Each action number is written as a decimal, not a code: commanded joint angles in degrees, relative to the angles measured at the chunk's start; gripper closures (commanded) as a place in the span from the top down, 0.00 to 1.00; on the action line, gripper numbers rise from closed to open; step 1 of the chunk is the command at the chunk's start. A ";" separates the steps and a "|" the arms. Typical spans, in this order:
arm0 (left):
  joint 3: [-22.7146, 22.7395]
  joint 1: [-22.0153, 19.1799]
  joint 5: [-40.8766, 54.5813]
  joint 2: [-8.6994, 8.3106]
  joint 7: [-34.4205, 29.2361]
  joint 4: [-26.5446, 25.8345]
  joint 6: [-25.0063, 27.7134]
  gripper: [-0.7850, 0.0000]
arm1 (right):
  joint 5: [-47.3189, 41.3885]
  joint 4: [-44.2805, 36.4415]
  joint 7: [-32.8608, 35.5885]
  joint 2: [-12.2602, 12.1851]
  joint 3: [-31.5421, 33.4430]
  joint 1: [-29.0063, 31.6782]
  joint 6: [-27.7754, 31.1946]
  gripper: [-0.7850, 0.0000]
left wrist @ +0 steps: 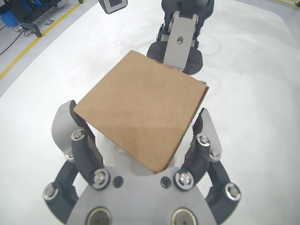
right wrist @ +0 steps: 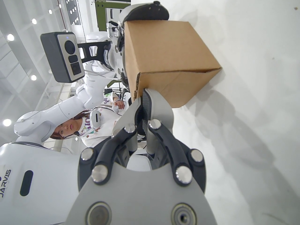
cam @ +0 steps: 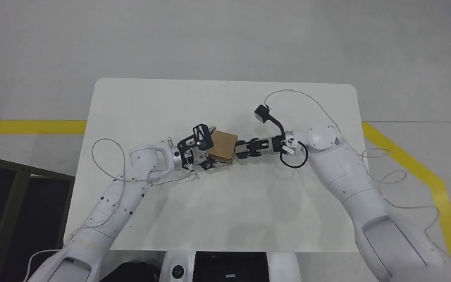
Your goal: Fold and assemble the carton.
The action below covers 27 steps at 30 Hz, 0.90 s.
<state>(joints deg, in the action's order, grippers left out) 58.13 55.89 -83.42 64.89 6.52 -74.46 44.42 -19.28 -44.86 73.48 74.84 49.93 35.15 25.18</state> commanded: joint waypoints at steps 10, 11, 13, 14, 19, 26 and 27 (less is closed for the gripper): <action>5.27 3.27 3.97 -1.38 -2.11 -0.36 1.46 1.00 | 0.33 -1.73 0.51 -2.13 4.40 1.62 1.69 0.42; 6.24 4.05 4.57 -1.62 -2.24 -0.90 1.30 1.00 | 0.45 -2.41 0.73 -2.42 4.94 1.96 2.16 0.54; 8.55 5.82 6.24 -2.13 -2.36 -2.49 1.05 1.00 | 0.52 -3.78 1.02 -3.05 6.24 2.75 3.42 0.95; 9.70 6.69 6.92 -2.39 -2.53 -3.48 0.99 1.00 | 0.69 -4.41 1.02 -3.36 6.89 3.13 3.94 1.00; 14.95 10.34 10.70 -3.44 -3.53 -8.77 0.61 1.00 | 1.36 -8.34 -0.52 -4.88 9.94 5.26 6.14 1.00; 20.08 11.01 15.36 -4.17 -6.84 -13.02 -1.40 1.00 | 2.48 -11.86 -5.76 -7.25 15.01 7.58 11.38 1.00; 20.48 10.39 15.53 -4.21 -7.84 -13.22 -2.23 1.00 | 3.11 -12.38 -7.02 -7.77 16.08 7.78 12.64 1.00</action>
<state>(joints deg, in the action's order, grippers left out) 78.32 66.79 -67.99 60.70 -0.47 -87.55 42.91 -16.65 -56.87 67.43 67.46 65.17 42.81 36.86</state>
